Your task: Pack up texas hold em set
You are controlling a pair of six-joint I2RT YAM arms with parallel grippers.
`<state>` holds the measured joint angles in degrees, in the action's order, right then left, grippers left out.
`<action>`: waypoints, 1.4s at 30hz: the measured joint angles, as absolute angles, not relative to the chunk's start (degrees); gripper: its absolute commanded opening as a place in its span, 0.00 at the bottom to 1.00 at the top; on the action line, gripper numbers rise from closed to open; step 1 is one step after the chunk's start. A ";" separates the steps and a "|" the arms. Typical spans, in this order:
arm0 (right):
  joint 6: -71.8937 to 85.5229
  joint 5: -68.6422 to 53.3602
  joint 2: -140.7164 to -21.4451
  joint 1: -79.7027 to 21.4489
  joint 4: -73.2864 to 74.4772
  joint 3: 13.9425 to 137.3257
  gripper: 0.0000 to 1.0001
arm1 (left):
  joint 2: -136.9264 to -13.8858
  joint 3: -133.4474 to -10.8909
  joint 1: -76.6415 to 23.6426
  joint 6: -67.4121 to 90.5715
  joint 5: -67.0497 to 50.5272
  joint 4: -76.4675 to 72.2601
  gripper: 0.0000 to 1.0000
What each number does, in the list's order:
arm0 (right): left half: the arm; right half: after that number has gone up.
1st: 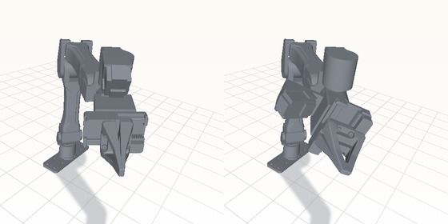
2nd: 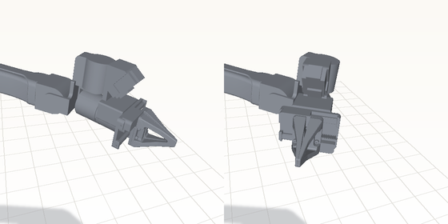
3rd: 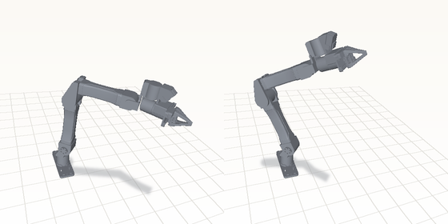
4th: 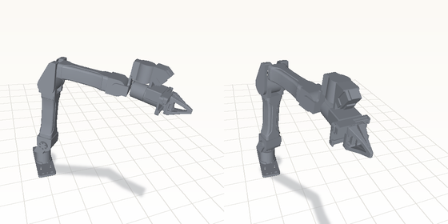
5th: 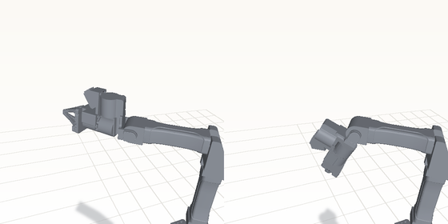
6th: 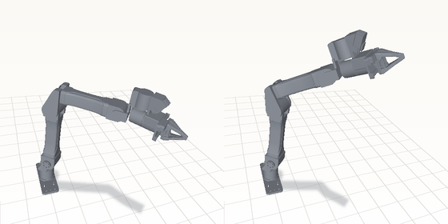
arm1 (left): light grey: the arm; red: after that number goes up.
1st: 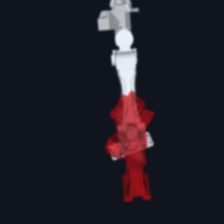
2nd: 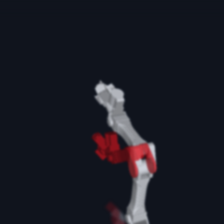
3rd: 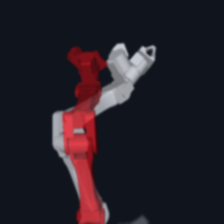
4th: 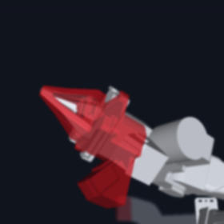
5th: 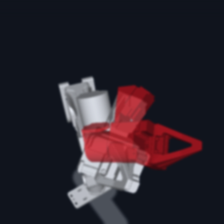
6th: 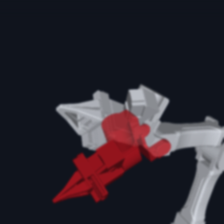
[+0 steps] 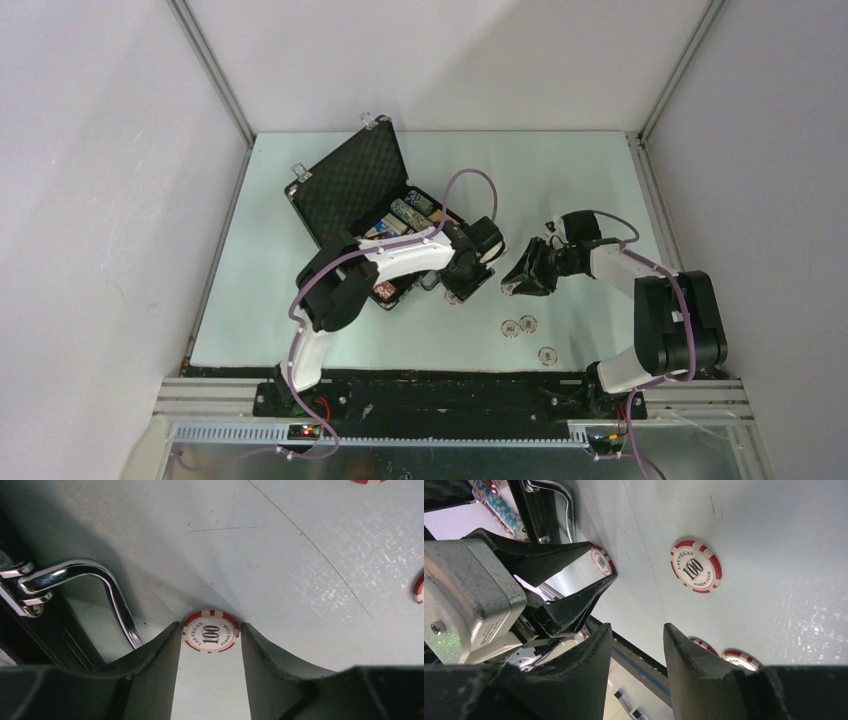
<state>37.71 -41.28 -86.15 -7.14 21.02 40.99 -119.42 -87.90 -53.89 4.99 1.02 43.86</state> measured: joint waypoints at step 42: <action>43.18 -45.91 -95.26 -14.96 5.50 39.77 0.48 | -114.19 -85.62 -53.95 3.11 0.10 45.30 0.28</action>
